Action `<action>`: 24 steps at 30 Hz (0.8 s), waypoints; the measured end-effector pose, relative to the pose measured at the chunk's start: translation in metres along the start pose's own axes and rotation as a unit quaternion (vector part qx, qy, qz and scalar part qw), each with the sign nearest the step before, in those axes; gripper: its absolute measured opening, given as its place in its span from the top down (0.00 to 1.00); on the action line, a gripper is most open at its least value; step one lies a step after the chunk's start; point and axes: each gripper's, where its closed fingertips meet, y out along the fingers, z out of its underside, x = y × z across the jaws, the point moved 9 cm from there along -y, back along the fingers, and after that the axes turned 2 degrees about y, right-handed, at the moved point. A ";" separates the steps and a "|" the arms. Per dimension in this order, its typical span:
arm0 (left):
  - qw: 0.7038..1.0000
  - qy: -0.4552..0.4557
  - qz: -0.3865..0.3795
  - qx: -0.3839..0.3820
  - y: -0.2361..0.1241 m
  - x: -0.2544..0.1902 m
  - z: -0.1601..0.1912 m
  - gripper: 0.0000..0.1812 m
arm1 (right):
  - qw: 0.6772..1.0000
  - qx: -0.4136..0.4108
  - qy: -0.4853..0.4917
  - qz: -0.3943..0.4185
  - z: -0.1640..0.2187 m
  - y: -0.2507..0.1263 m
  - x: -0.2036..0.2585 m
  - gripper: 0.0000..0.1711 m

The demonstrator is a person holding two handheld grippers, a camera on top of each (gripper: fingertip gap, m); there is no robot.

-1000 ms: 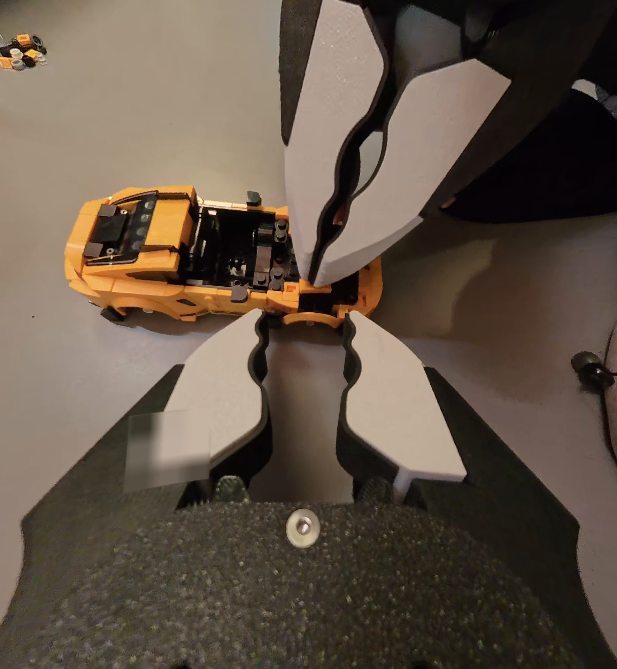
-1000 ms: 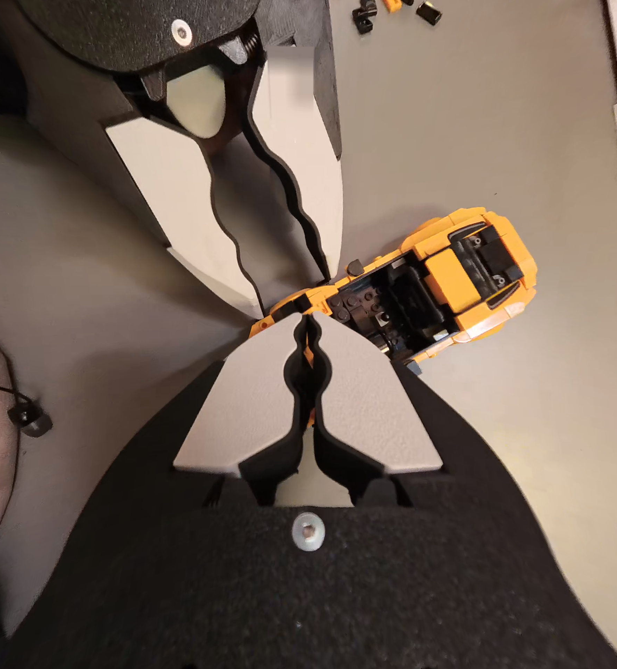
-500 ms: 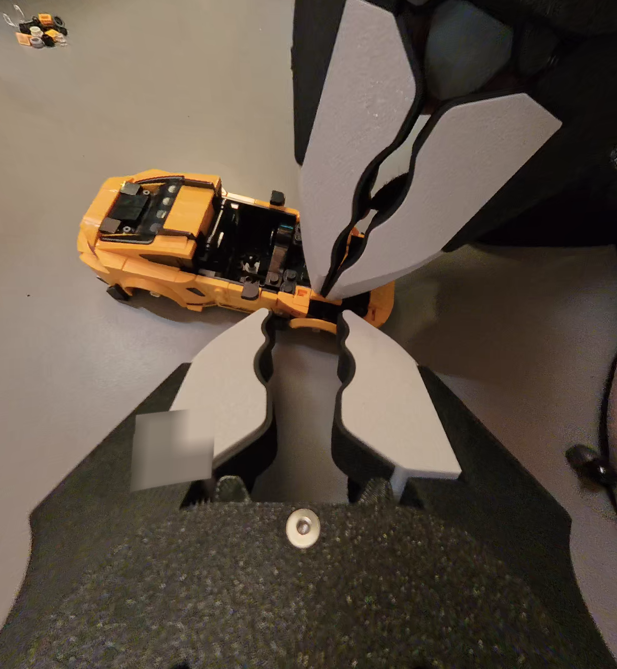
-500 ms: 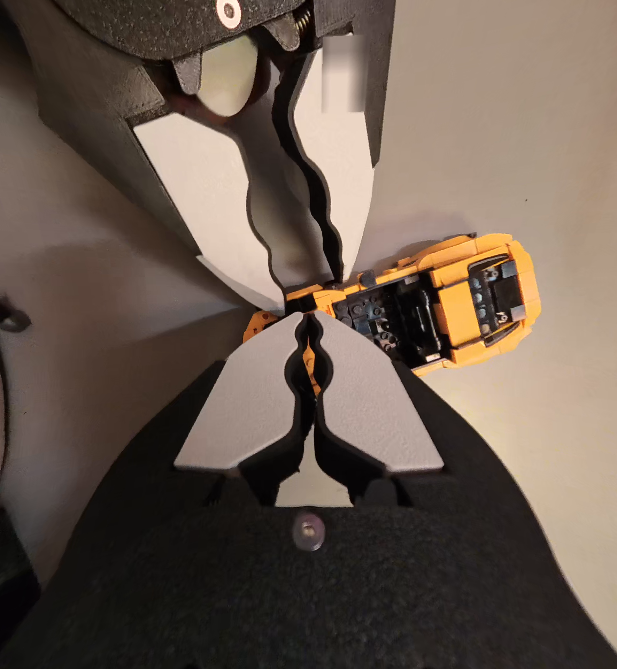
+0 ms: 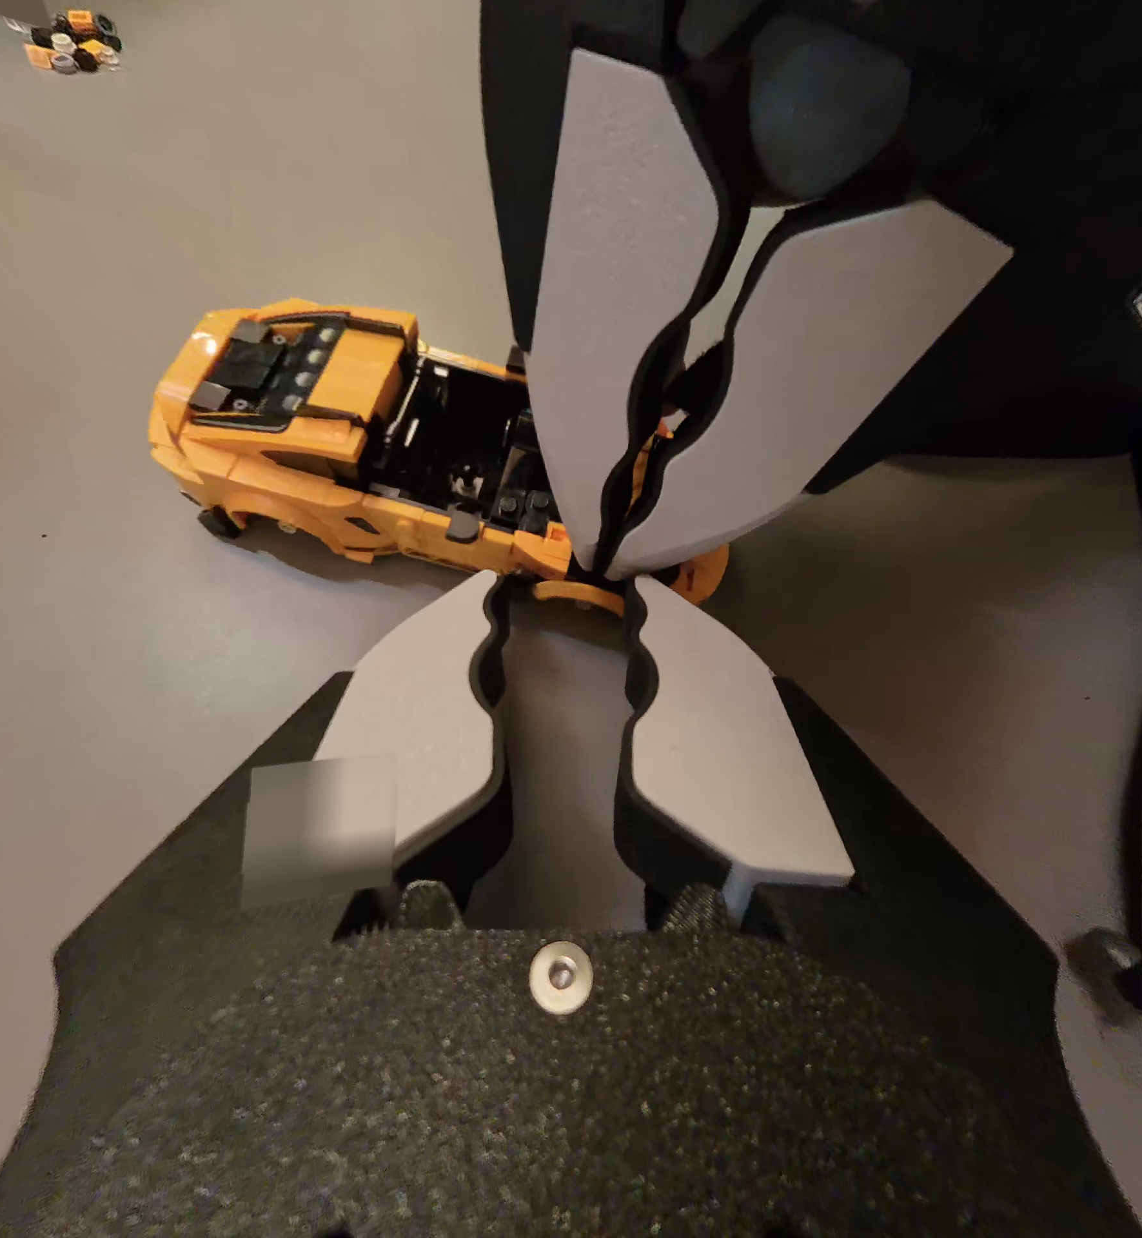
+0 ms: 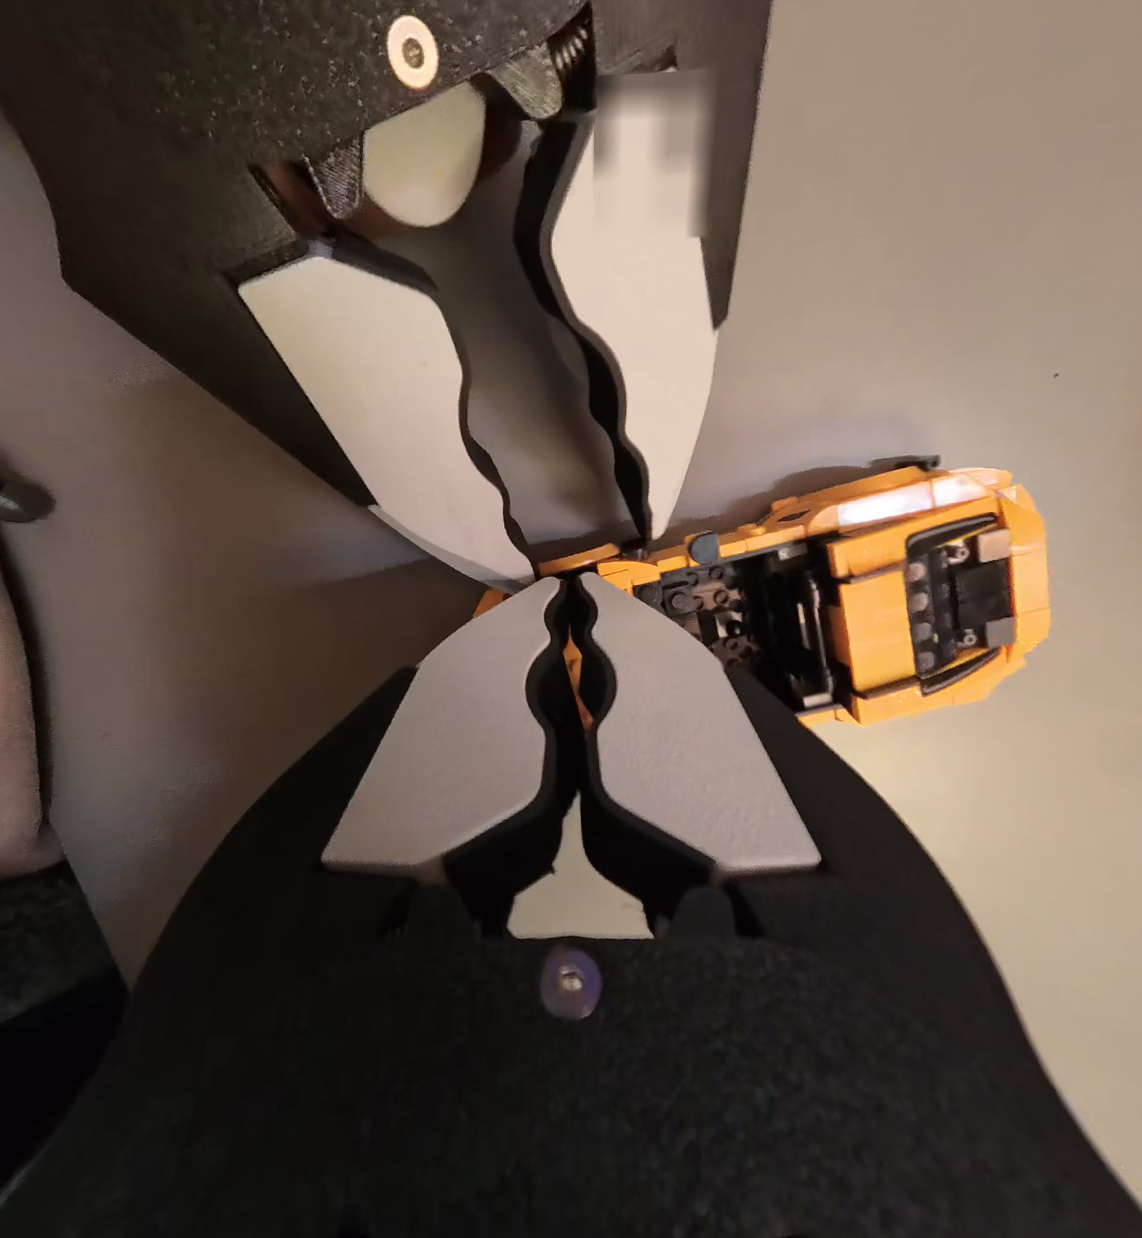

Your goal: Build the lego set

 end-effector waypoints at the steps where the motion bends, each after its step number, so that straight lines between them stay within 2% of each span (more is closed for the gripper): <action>1: 1.000 -0.002 0.002 0.000 0.000 0.000 0.000 0.82 | 1.000 -0.013 0.008 -0.003 0.002 0.000 0.000 1.00; 10: 1.000 -0.004 0.006 0.002 -0.001 0.000 -0.001 0.83 | 0.996 -0.081 0.045 0.015 0.014 -0.024 -0.006 1.00; 17: 0.999 -0.002 0.031 0.007 -0.006 0.001 -0.001 0.83 | 0.998 -0.056 0.028 0.015 0.013 -0.003 0.001 1.00; 24: 0.998 0.008 0.049 0.031 -0.003 -0.002 0.002 0.82 | 0.999 -0.040 0.031 0.009 0.011 -0.002 0.001 1.00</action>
